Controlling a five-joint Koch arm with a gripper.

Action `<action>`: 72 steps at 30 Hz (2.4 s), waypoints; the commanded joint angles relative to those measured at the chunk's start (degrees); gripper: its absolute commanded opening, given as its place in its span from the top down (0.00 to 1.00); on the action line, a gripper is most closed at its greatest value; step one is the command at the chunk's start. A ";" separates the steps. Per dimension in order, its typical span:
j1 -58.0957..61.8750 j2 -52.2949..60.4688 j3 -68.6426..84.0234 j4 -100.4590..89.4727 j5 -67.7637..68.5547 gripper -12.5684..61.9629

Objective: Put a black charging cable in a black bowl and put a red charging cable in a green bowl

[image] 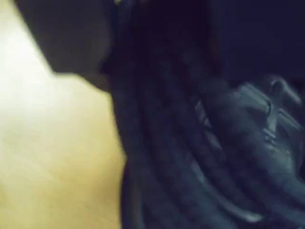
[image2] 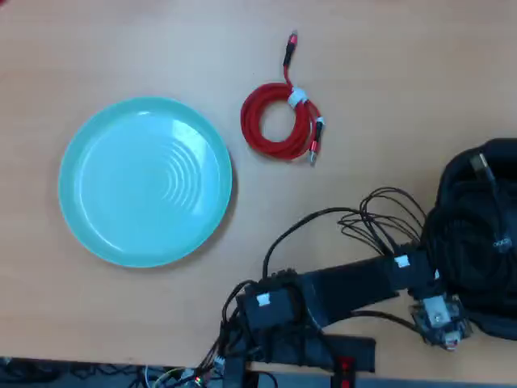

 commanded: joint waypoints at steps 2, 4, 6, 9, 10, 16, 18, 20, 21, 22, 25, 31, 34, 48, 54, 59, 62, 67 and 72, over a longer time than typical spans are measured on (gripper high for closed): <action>-0.18 -0.44 -67.50 -5.63 1.14 0.91; -0.18 -0.35 -67.41 -5.27 0.62 0.91; -0.18 -0.09 -68.29 -5.63 -0.53 0.91; -0.44 3.34 -72.77 -5.71 -0.79 0.91; -0.62 3.69 -73.74 -5.63 -0.88 0.91; -1.41 3.52 -70.58 -5.01 -0.70 0.91; -0.97 3.60 -68.20 -5.10 -0.79 0.91; -0.79 3.60 -67.41 -4.92 -0.79 0.91; -0.53 3.60 -67.32 -4.75 -0.79 0.91; -0.18 3.52 -66.80 -4.48 -0.79 0.91; 0.00 3.52 -64.95 -4.75 -0.62 0.91; 0.09 -2.20 -62.40 -6.24 -0.88 0.91; 0.35 -6.77 -62.40 -6.42 -0.53 0.91; -0.09 -17.75 -62.14 -6.15 -1.05 0.91; -0.70 -17.75 -62.14 -6.06 -0.79 0.91; -0.97 -17.75 -62.14 -4.57 -0.35 0.91; -2.11 -17.67 -62.14 -4.04 -0.79 0.91; -2.55 -17.31 -62.49 -2.11 -1.05 0.91; -2.55 -17.31 -62.31 -1.67 -1.05 0.91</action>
